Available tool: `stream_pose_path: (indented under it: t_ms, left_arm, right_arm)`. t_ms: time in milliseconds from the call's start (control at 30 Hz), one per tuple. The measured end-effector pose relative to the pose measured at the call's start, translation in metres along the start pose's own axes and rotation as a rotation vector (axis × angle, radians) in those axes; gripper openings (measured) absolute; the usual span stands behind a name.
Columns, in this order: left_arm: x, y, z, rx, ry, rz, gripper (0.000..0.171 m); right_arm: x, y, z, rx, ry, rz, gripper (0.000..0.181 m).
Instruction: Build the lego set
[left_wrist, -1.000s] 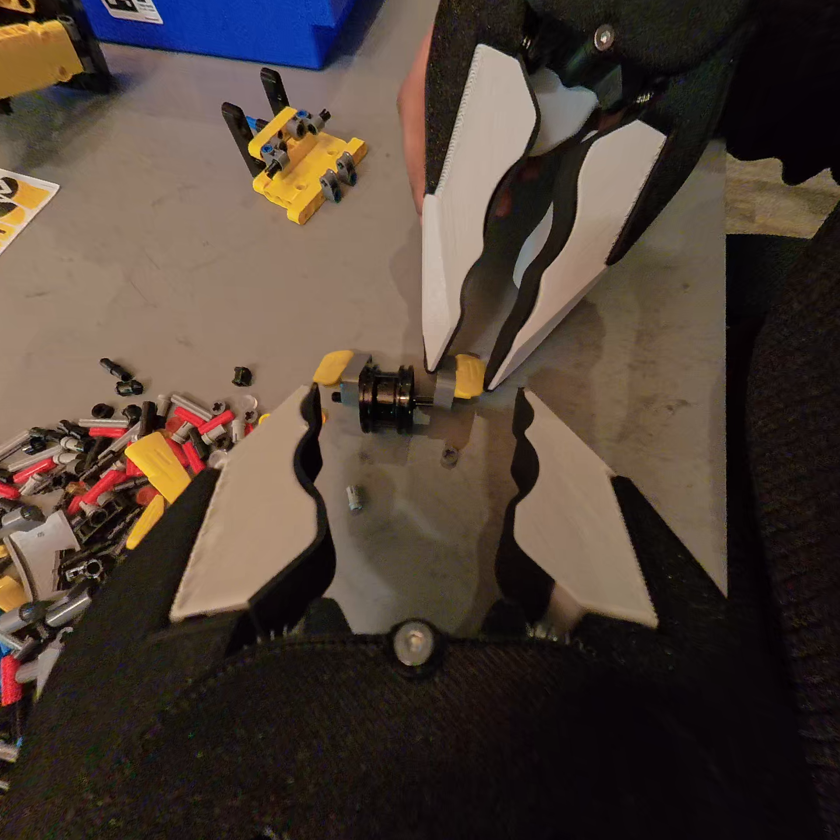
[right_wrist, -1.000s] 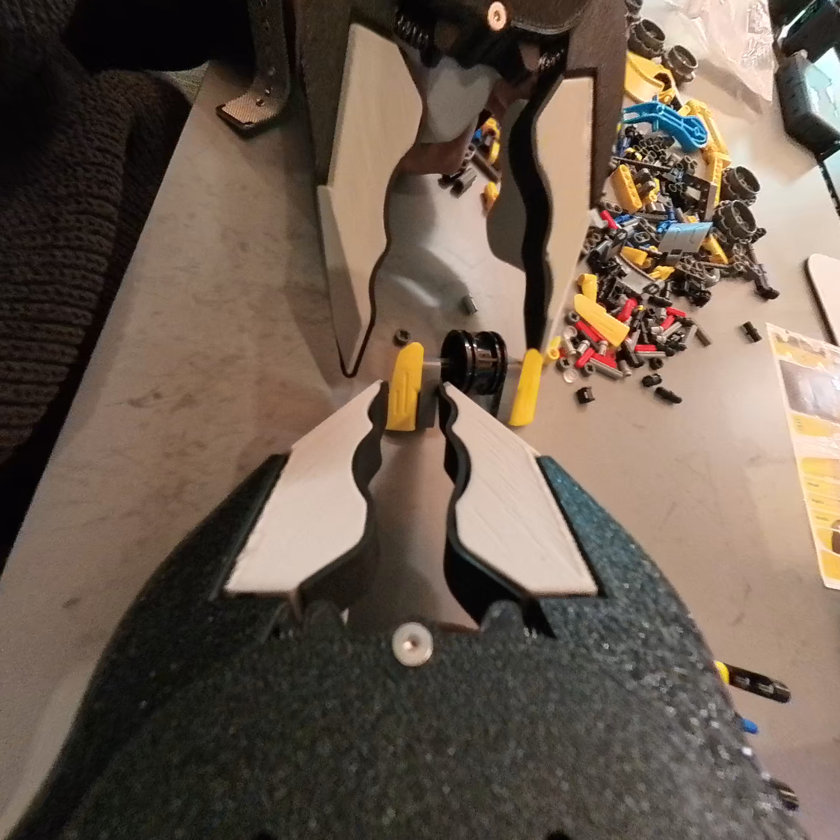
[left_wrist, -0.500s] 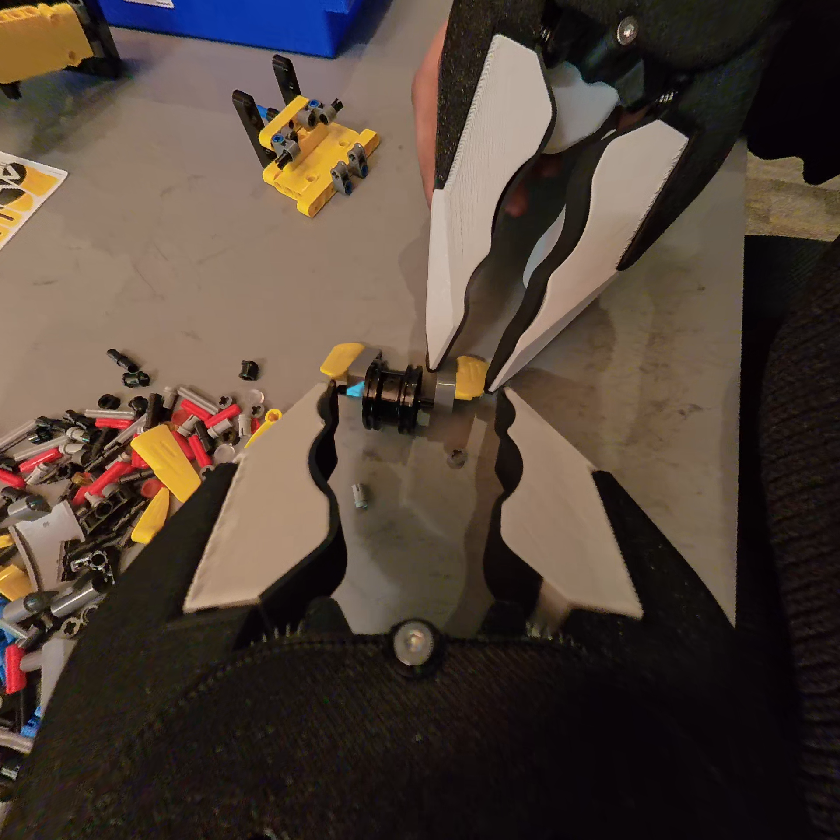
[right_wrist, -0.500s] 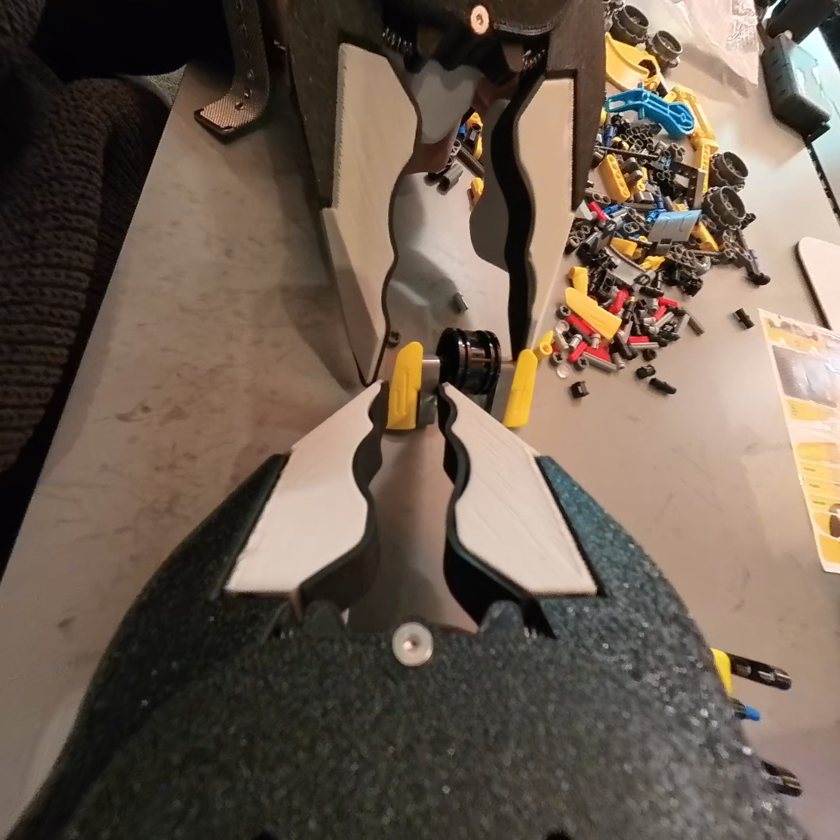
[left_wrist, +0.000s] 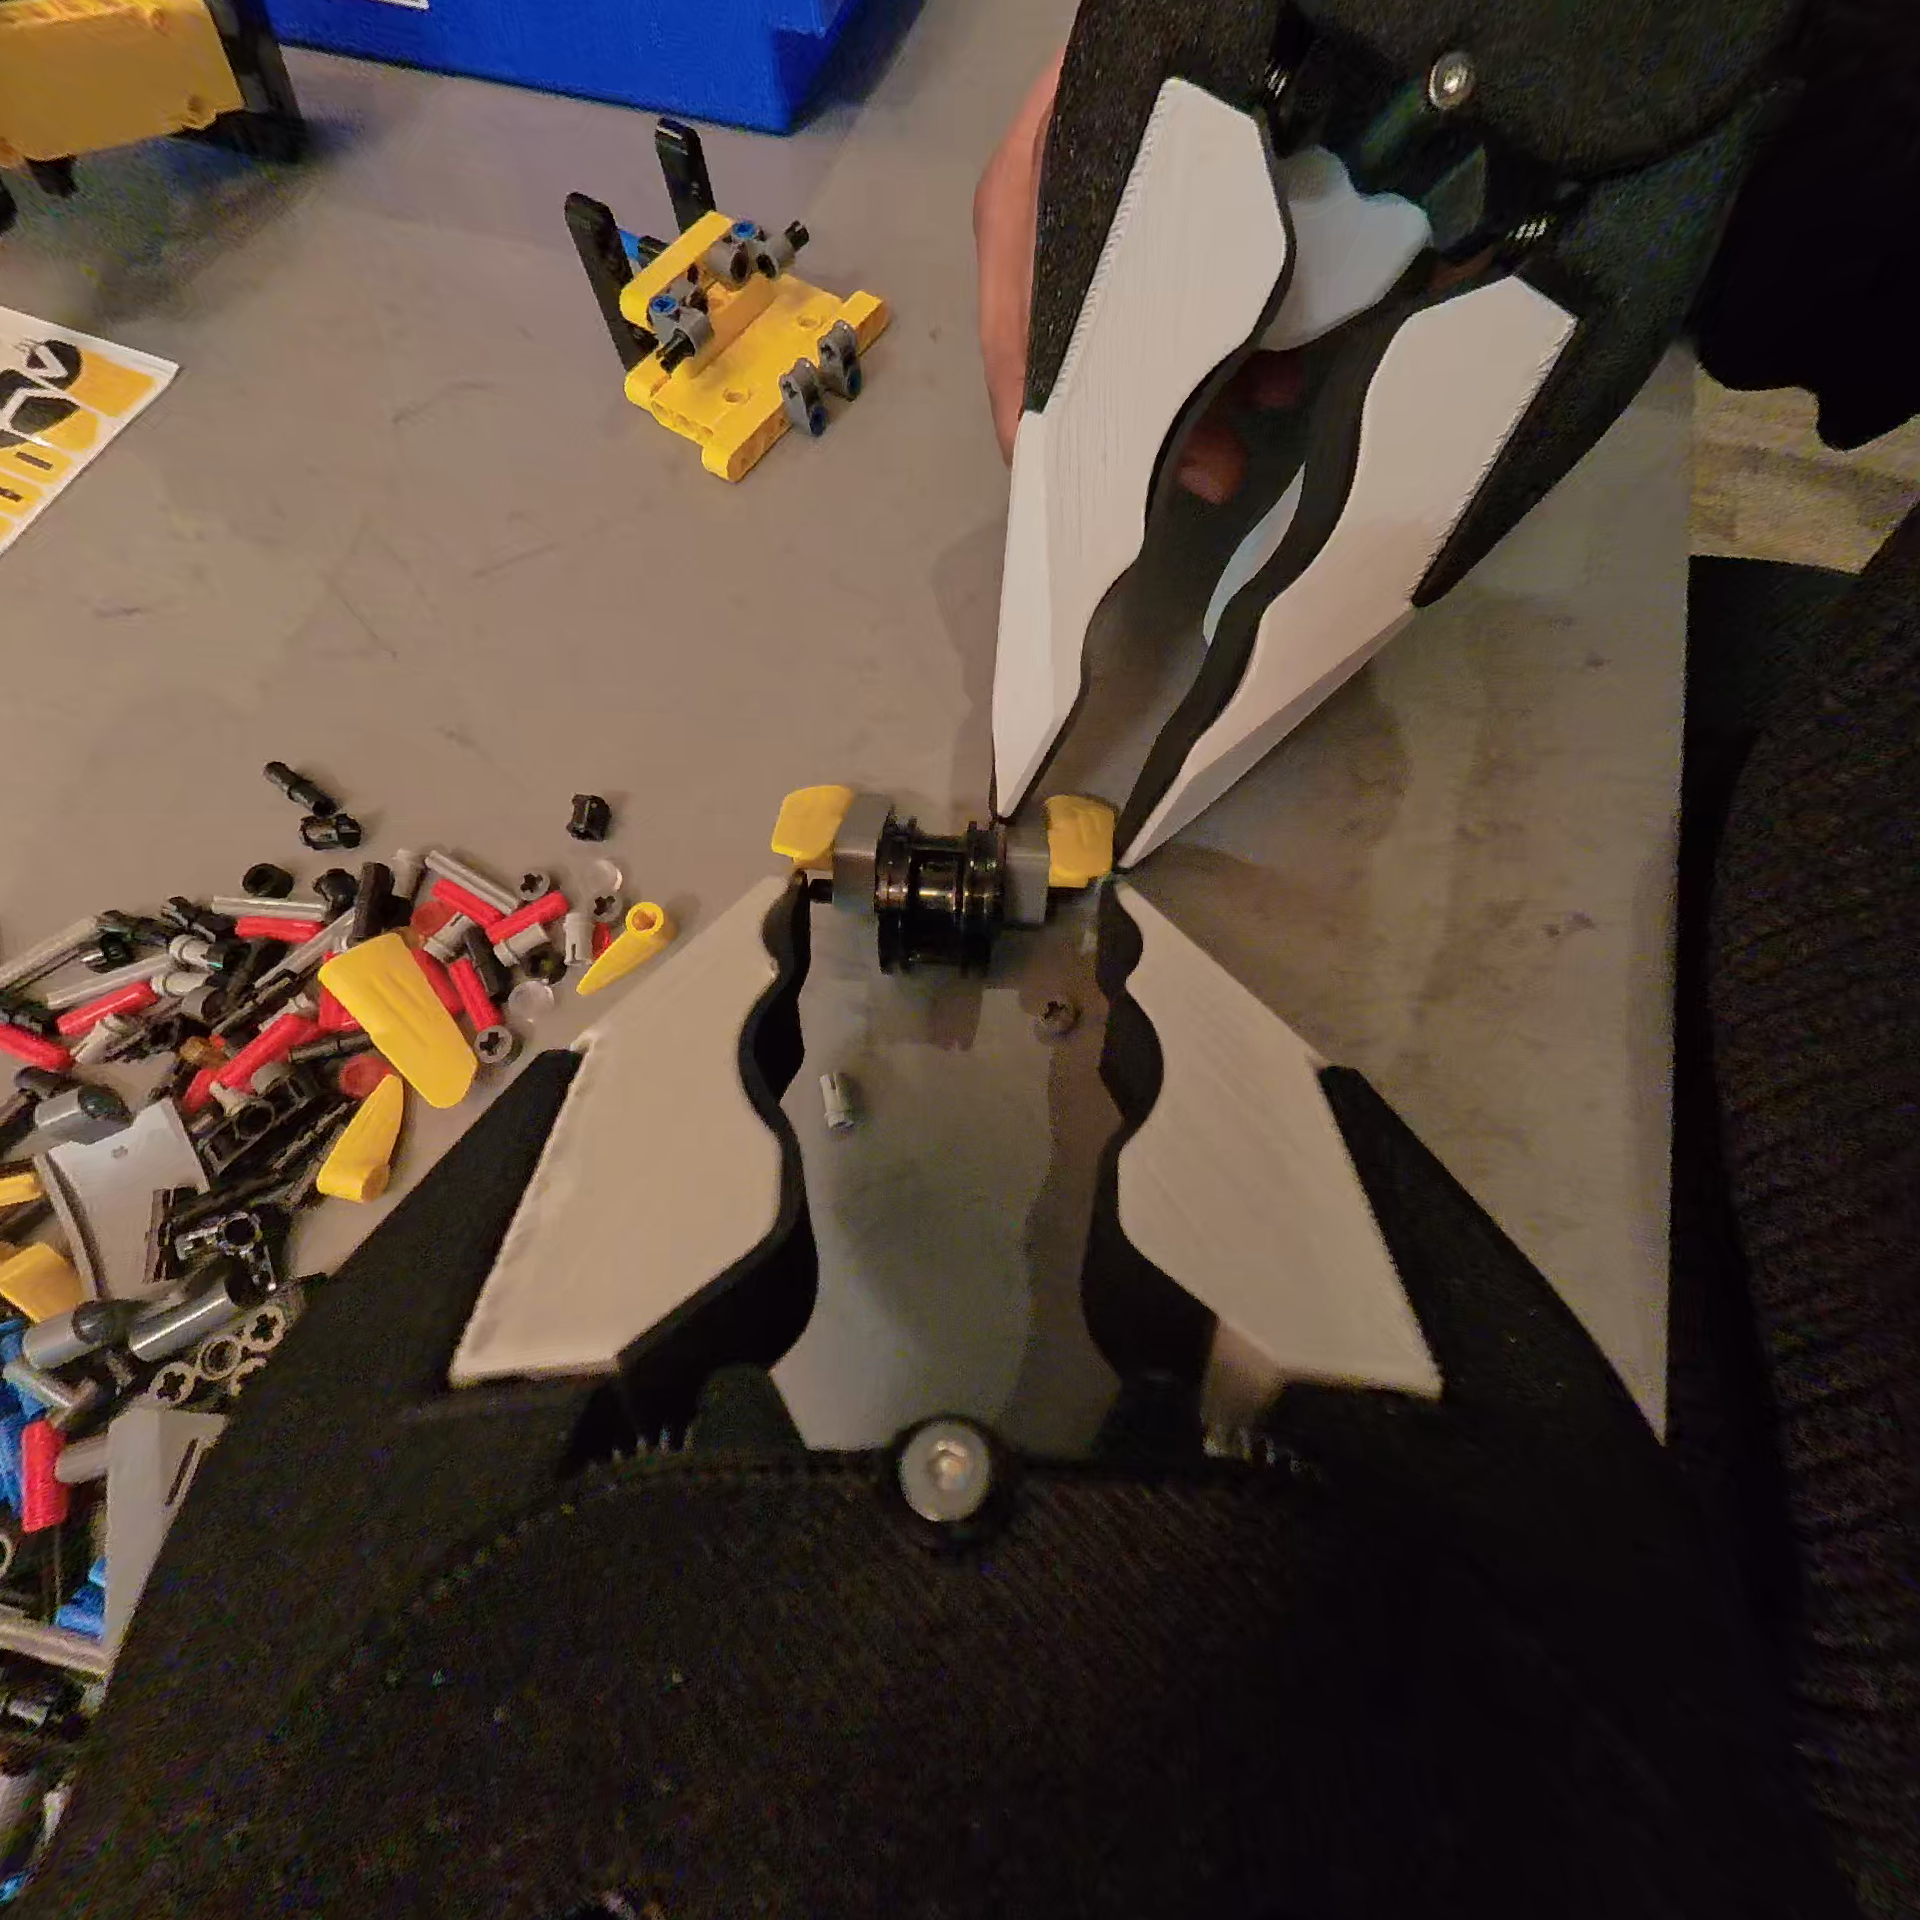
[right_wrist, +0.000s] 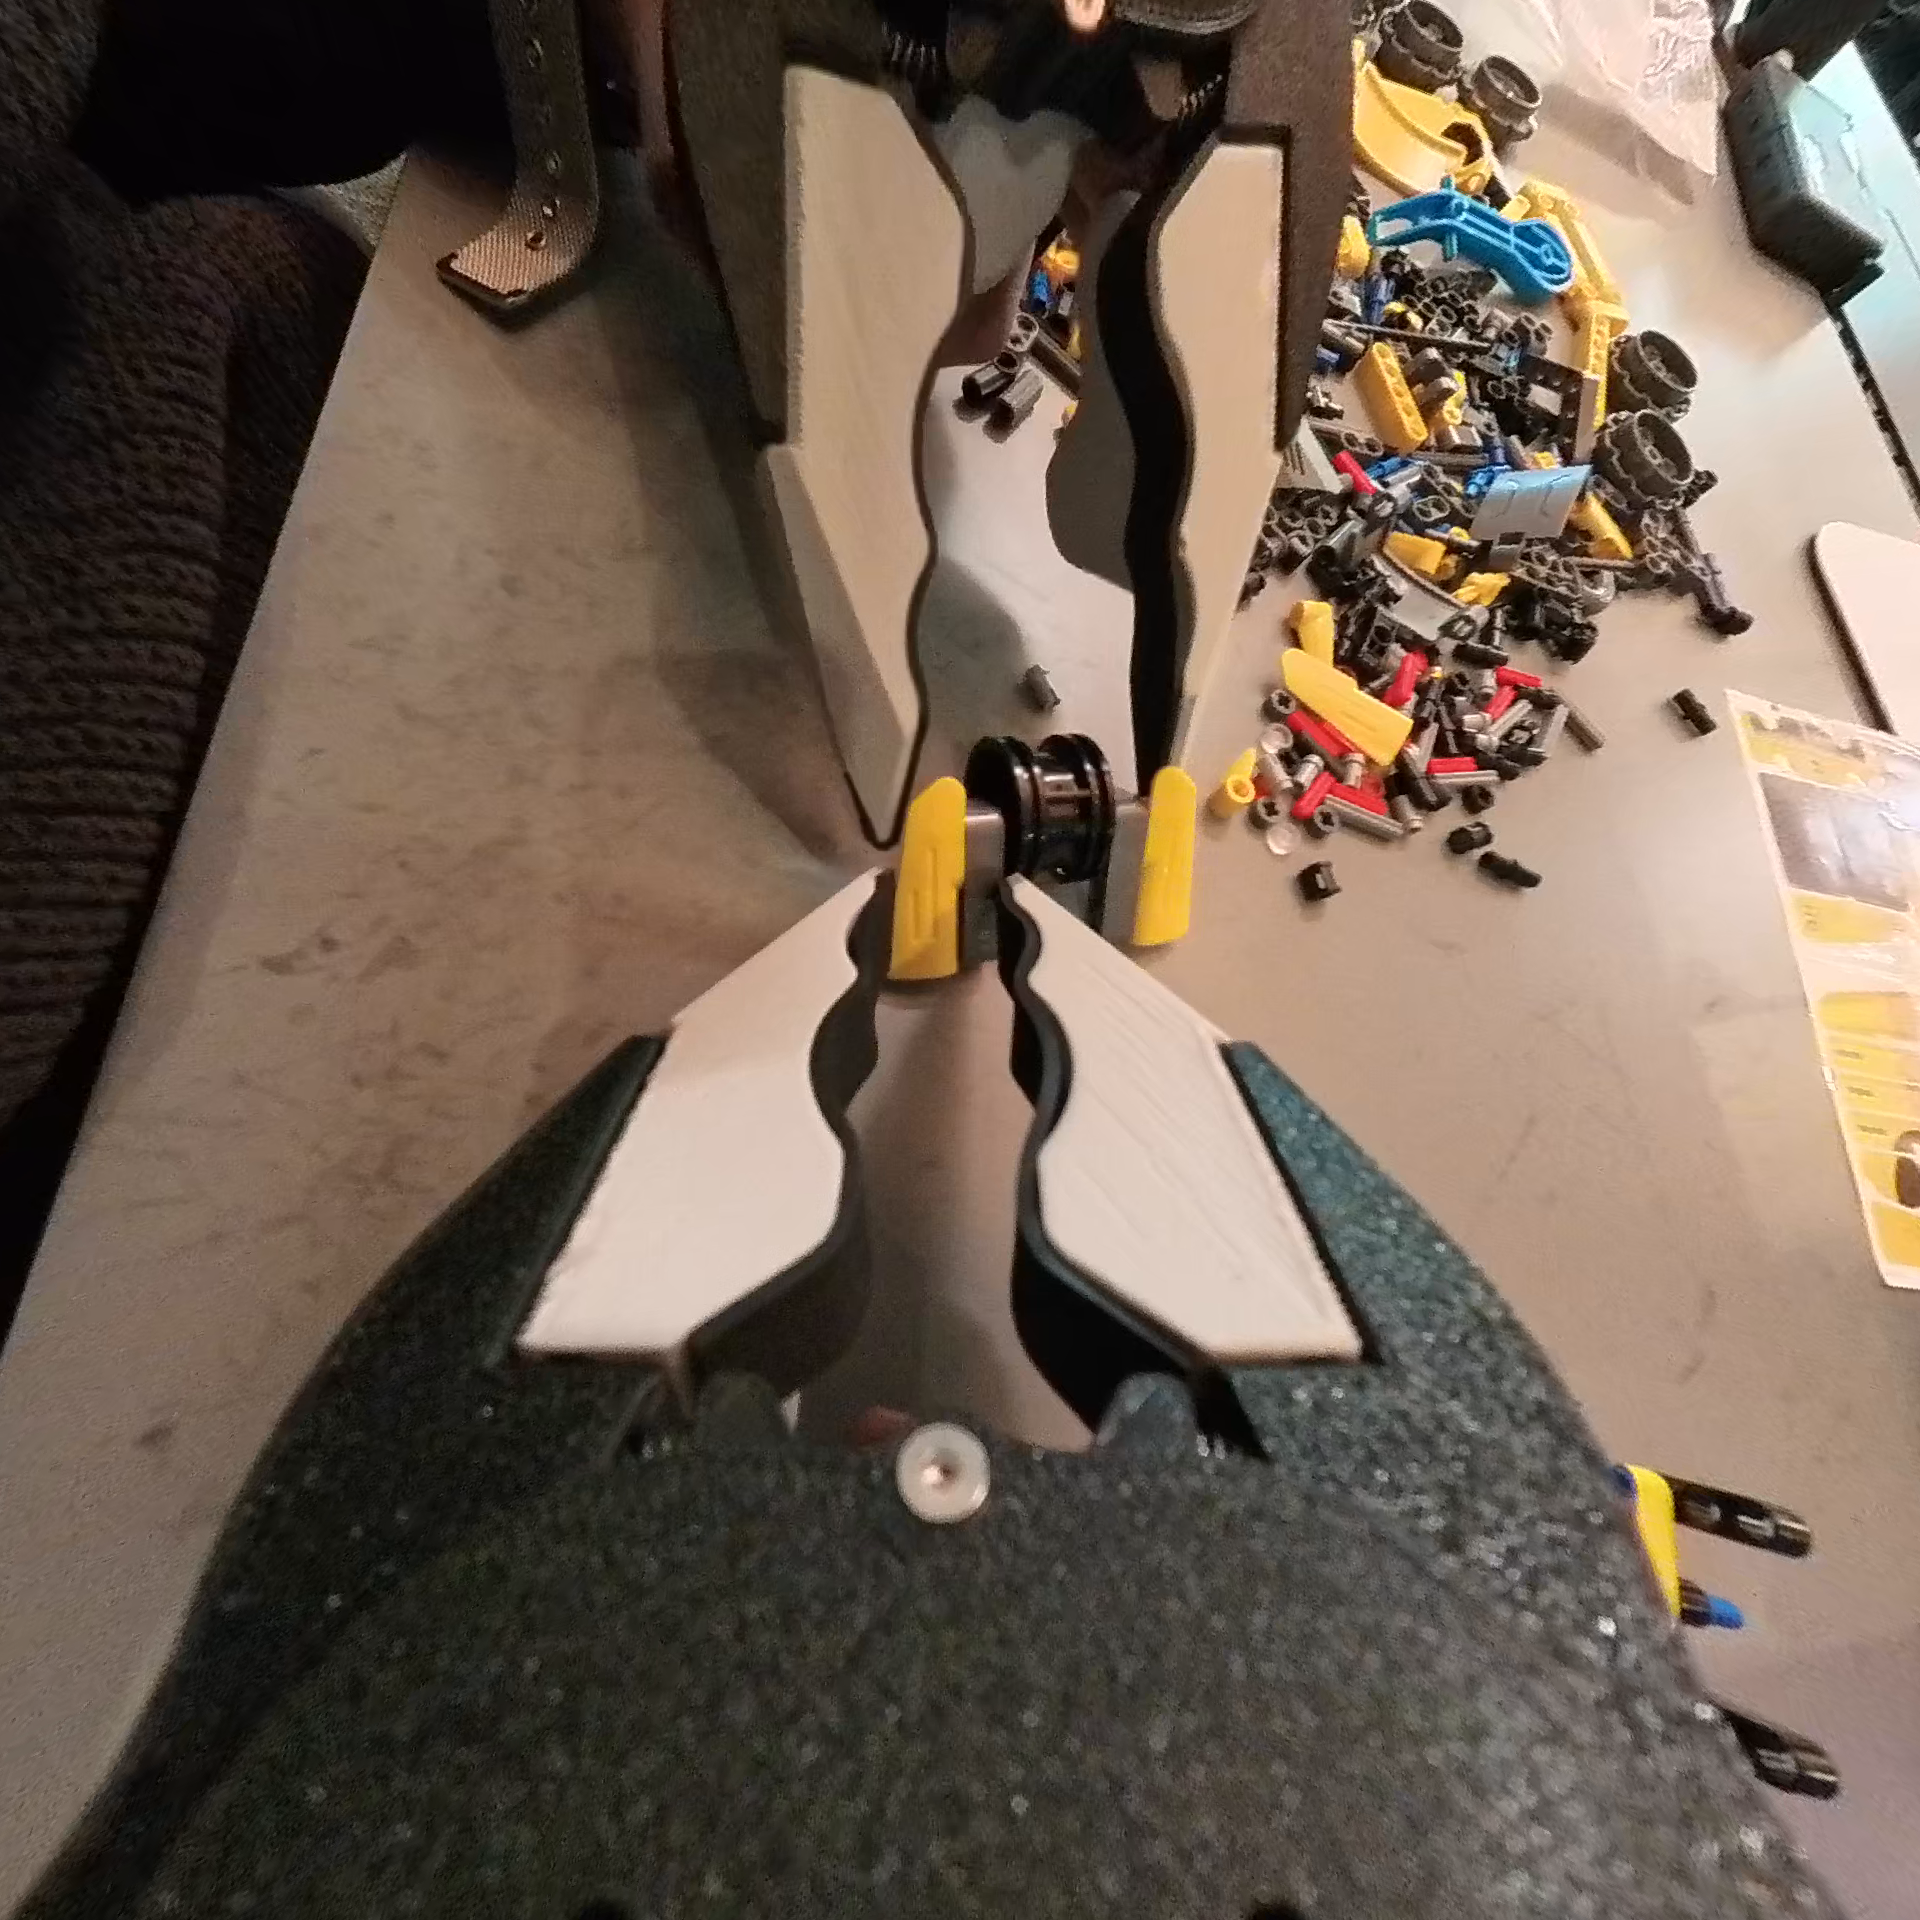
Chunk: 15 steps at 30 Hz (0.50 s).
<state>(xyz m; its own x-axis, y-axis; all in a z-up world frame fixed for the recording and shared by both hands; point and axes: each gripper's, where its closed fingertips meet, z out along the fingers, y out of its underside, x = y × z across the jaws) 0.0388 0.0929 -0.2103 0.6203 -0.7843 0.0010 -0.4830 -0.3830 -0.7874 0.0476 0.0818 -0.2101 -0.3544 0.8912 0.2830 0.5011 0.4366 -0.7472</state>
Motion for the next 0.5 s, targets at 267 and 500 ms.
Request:
stream_pose_path:
  t_ms: [267,500]
  left_arm:
    - [-0.003,0.0007,0.0005,-0.005,-0.009,-0.012,0.045]
    - [-0.0013,0.0003,0.0002,-0.002,-0.008,0.002,0.052]
  right_arm:
    - [0.0027,0.0006,0.0005,-0.005,0.02,0.002,0.023]
    - [0.0052,-0.0011,-0.0054,0.025,0.053,-0.004,0.043]
